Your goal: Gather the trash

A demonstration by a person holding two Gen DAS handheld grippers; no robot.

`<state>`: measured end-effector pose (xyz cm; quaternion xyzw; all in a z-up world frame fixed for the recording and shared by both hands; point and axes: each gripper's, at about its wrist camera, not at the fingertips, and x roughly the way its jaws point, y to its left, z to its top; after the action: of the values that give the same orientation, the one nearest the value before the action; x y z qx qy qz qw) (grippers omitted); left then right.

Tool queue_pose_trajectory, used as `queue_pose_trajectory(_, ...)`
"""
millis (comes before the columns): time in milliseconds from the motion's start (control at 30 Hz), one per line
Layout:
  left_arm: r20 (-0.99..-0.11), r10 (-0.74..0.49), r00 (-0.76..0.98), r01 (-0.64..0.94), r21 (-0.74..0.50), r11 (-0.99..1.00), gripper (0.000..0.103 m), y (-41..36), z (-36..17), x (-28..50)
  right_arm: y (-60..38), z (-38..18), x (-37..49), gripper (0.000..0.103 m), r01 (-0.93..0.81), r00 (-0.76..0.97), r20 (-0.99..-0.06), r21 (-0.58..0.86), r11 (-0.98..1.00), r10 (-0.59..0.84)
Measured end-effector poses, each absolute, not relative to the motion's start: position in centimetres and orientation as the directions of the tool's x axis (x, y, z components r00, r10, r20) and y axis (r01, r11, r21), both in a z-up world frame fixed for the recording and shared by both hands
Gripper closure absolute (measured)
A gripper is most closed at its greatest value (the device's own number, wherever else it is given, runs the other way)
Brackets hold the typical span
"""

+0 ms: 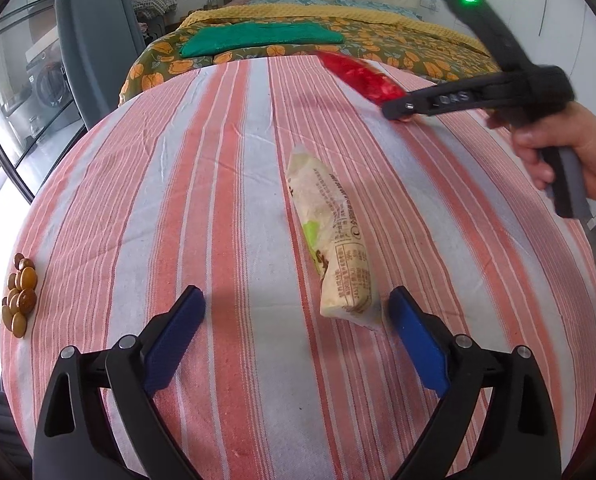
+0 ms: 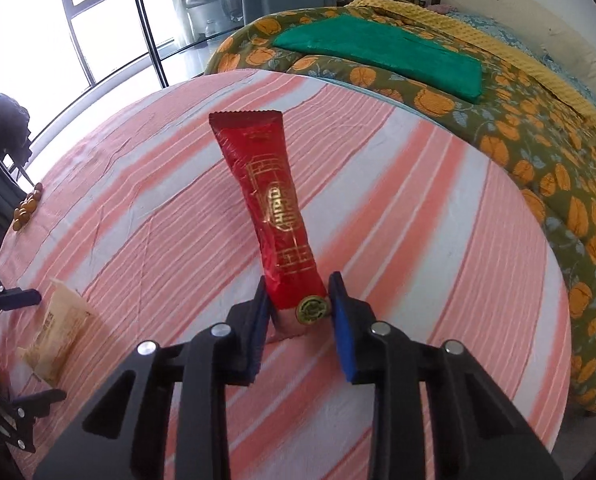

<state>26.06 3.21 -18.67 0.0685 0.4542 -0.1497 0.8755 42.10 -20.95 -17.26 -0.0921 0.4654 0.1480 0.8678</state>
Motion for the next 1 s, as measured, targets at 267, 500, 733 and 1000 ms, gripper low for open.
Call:
queue_pose_trajectory(267, -0.816, -0.194, 0.544, 0.323, -0.009, 0.946, 0.011, 3.1, -18.7, 26.1, -24.0, -15.1, 32.0, 0.074, -0.219, 0.438, -0.892, 0.015, 0.976, 0.112)
queue_pose_trajectory(500, -0.815, -0.24, 0.528, 0.359, -0.043, 0.932, 0.006, 3.2, -18.5, 26.0, -24.5, -15.8, 23.1, 0.074, -0.155, 0.346, -0.935, 0.022, 0.988, 0.075)
queue_pose_trajectory(733, -0.819, -0.261, 0.511, 0.39, -0.05, 0.92, 0.006, 2.8, -18.0, 26.0, -24.1, -17.8, 21.1, 0.052, -0.12, 0.362, -0.923, 0.094, 0.988, 0.132)
queue_pose_trajectory(1000, -0.831, -0.244, 0.5, 0.395, -0.032, 0.918, 0.02, 2.0, -17.5, 27.1, -22.5, -16.2, 21.8, 0.044, -0.229, 0.415, -0.905, -0.008, 0.973, 0.091)
